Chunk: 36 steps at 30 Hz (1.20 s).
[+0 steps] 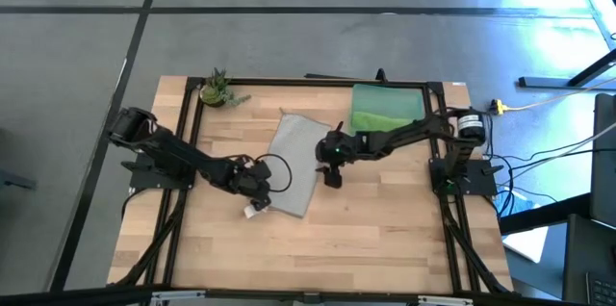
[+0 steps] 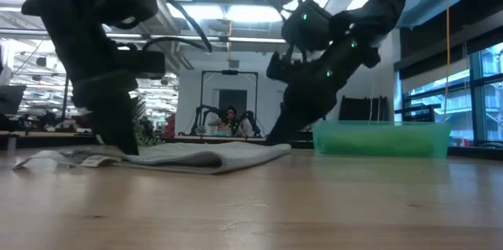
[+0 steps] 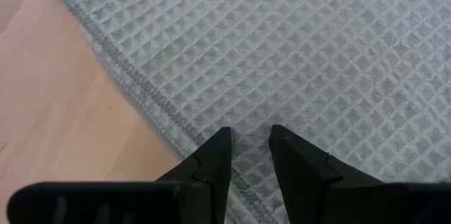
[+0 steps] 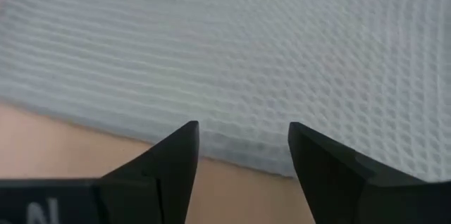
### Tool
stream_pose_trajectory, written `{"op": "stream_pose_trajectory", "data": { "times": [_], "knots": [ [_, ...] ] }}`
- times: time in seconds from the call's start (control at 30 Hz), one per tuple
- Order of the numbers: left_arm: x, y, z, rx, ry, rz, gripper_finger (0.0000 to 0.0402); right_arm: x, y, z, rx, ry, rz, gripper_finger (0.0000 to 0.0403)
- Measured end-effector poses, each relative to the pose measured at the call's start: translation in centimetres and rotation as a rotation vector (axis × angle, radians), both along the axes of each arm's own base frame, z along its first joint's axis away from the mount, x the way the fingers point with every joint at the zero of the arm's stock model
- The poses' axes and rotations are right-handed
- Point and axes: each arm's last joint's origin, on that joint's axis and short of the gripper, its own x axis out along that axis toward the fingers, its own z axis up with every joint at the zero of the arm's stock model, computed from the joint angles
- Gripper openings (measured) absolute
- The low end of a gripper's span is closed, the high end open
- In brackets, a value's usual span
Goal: Roll microfiber towels into tight, uniform cylinder then place into a basket
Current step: Fold the gray kitchen towel
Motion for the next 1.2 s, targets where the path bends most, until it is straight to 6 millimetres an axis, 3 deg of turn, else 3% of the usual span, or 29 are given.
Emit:
{"op": "stream_pose_trajectory", "data": {
  "times": [0.37,0.63,0.9,1.03,1.2],
  "knots": [
    [0.7,-2.3,-0.5,-0.103,-0.09,-0.063,0.01,-0.1,-2.2,-1.4,-0.134,0.046,-0.165,0.0221],
    [1.0,-3.0,0.0,-0.111,-0.13,-0.105,0.01,-0.2,-2.7,-0.7,-0.208,0.041,-0.101,0.0221],
    [1.1,-2.9,3.2,-0.049,-0.128,-0.136,0.01,-1.3,1.1,3.0,-0.3,0.024,0.264,0.0221],
    [1.1,-2.8,4.5,0.006,-0.17,-0.151,0.01,-1.5,3.1,3.1,-0.261,0.005,0.464,0.0221],
    [1.0,-2.7,4.7,0.036,-0.178,-0.152,0.01,-1.6,5.8,2.6,-0.206,-0.033,0.663,0.0221]
  ]
}}
